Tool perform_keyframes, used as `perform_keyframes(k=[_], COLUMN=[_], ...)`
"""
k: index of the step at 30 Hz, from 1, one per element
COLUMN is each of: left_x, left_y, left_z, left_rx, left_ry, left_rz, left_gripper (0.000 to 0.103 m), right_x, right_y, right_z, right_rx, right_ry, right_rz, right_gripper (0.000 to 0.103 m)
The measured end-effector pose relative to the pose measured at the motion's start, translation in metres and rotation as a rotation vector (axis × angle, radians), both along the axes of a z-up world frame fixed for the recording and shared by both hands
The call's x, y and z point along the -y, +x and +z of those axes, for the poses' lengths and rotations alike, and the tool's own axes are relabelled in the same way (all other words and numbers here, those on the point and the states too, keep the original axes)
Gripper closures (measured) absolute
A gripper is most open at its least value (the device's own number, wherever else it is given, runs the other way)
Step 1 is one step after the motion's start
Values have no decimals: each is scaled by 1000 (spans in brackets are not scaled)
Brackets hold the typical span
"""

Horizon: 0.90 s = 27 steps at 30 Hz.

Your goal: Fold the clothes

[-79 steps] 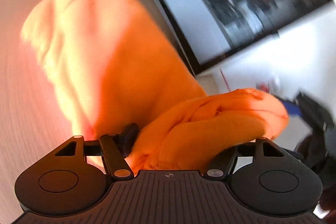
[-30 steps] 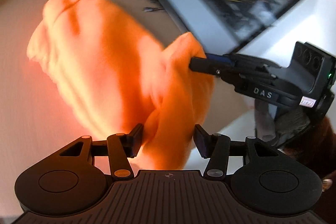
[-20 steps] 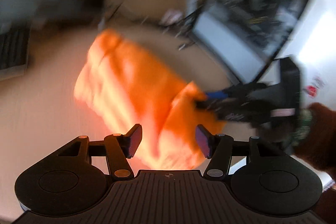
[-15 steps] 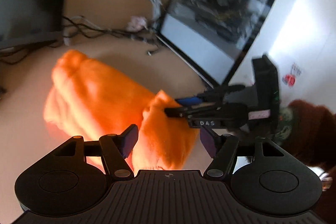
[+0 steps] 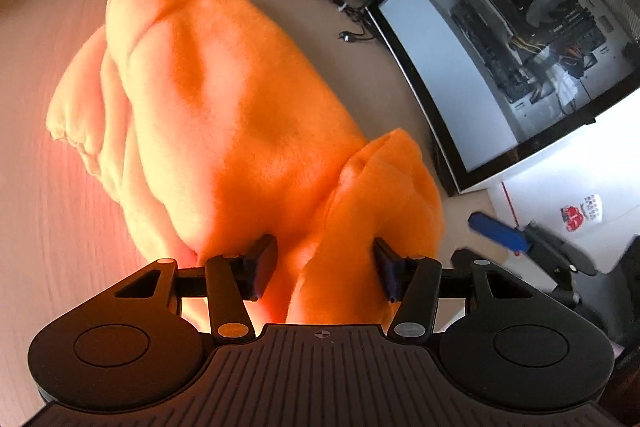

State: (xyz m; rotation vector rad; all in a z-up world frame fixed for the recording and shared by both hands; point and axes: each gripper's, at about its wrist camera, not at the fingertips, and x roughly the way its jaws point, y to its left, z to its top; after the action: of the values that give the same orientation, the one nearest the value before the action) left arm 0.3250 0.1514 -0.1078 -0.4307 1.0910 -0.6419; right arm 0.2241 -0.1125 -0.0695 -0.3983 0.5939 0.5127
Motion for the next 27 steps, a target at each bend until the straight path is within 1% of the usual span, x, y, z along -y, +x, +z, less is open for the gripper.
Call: perform_keyframes(k=[2,3,5,6,7,9,10,11,13,14,15,16,17,20,21,23,25,27], left_x=[-1,-2,-3,-4,-5,-5,-5,-5,1,4,7,11,16,34,41,58,73,84], left_y=[4,5,8,9,8,5,-1,-9,-34,-48,-61,-76,-87,-114,-120,-132,-138,-132], left_z=[-2,-2,-3,-3,-2,3,8,17,38,48,59,67,70,72,70,64,52,37], left_rx=[-13,-18,-23,-21,-14,25,57,107,258,336,414,491,545,682,720,790,821,829], left_ry=[-8,-11,-15,-15,-12,12,33,71,184,242,301,361,409,535,559,597,629,670], left_rz=[-8,-10,-10,-6,3,20,24,18,-36,-66,-96,-135,-174,-297,-345,-446,-554,-611], left_gripper=[46,46,46,46,46,46,42,39,24,20,14,11,11,10,10,9,9,9], right_x=[-20,-28,-42,-46,-49,-53,-54,-56,-60,-61,-62,-62,-62,-62,-62,-61,-61,-60], right_y=[-14,-19,-29,-30,-29,-20,-16,-11,6,16,26,37,49,81,88,96,98,97], right_z=[-2,-7,-25,-36,-45,-55,-58,-56,-48,-43,-38,-33,-31,-26,-25,-23,-22,-22], right_rx=[65,89,162,204,233,239,232,199,100,40,-20,-79,-132,-253,-286,-326,-344,-340], right_ry=[-172,-257,-458,-538,-597,-629,-634,-610,-532,-479,-427,-375,-330,-225,-198,-169,-165,-174], right_rz=[249,353,538,588,627,657,667,665,643,625,606,586,563,508,496,488,495,500], right_gripper=[41,35,35,35,35,35,35,35,35,35,35,35,35,35,34,34,33,33])
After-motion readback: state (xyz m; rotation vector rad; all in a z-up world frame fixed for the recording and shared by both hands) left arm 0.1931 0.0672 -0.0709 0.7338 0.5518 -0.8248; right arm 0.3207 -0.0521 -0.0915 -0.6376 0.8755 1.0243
